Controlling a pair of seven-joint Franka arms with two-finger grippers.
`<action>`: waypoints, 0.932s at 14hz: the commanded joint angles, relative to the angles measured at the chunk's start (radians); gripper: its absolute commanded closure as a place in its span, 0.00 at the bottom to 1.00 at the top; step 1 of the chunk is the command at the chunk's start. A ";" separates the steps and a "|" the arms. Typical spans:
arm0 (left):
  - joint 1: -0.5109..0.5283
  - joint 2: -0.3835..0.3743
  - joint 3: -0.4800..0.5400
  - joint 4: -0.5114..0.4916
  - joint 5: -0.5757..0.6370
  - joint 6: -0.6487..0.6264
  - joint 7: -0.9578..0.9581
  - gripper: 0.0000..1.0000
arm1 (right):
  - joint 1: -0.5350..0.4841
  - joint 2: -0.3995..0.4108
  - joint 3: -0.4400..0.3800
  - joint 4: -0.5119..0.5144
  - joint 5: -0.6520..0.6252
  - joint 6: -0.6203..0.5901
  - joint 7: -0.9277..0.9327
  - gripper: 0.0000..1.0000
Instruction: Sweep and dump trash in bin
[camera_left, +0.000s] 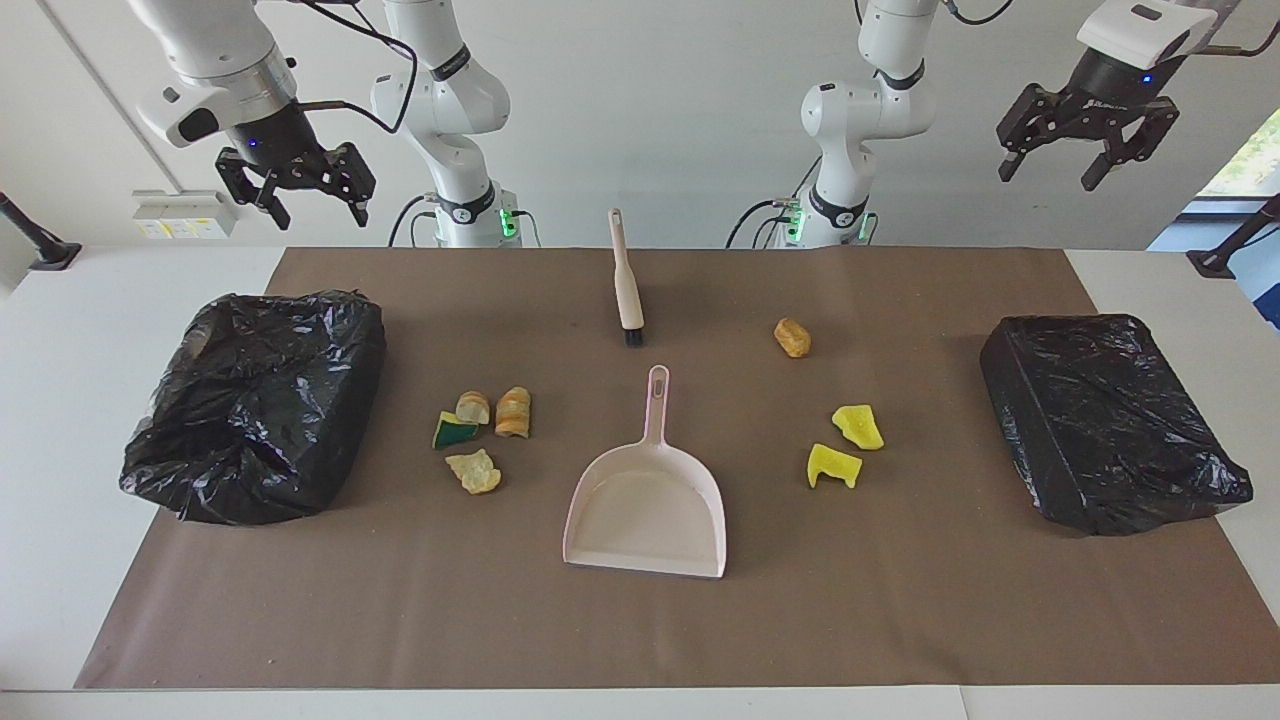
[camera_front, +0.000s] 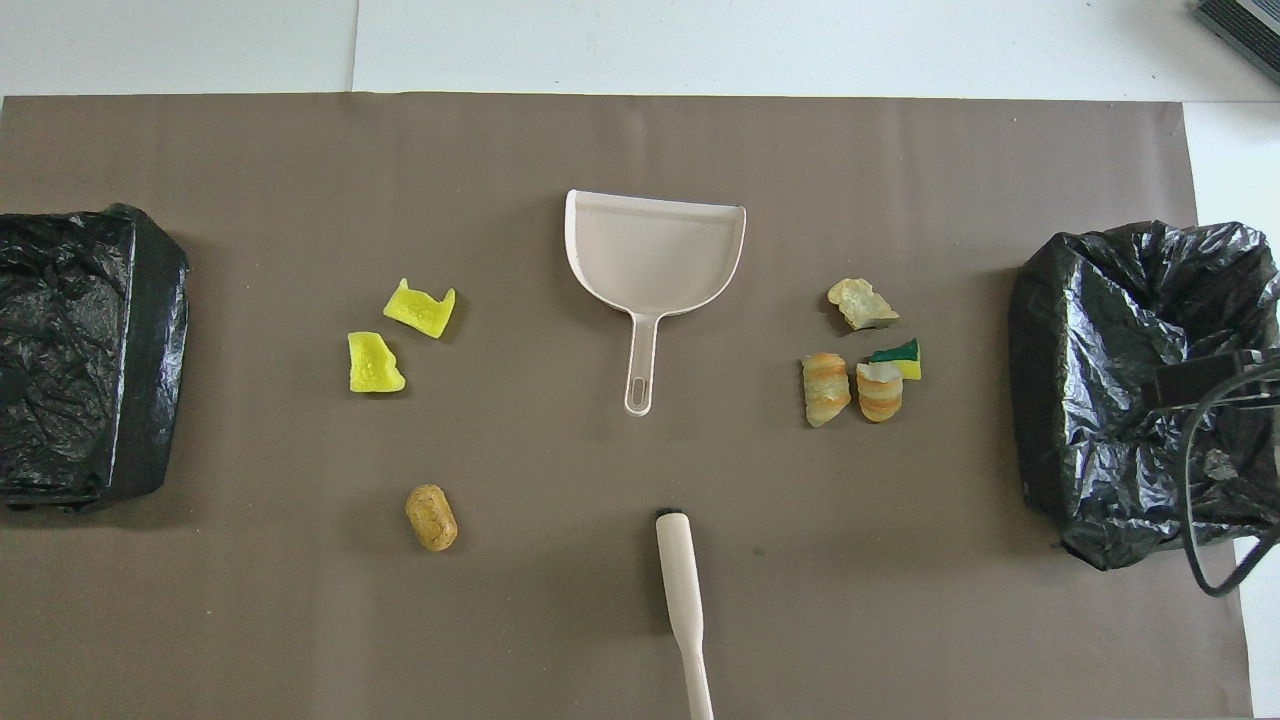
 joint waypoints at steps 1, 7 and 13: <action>-0.006 -0.020 -0.003 -0.023 0.017 -0.014 -0.017 0.00 | -0.009 -0.018 -0.001 -0.021 0.013 0.007 -0.026 0.00; -0.008 -0.052 -0.003 -0.039 0.005 -0.018 -0.019 0.00 | -0.005 -0.034 0.003 -0.027 0.010 -0.004 -0.025 0.00; -0.002 -0.074 0.006 -0.034 0.006 -0.018 -0.017 0.00 | -0.007 -0.028 0.003 -0.021 0.004 0.007 -0.028 0.00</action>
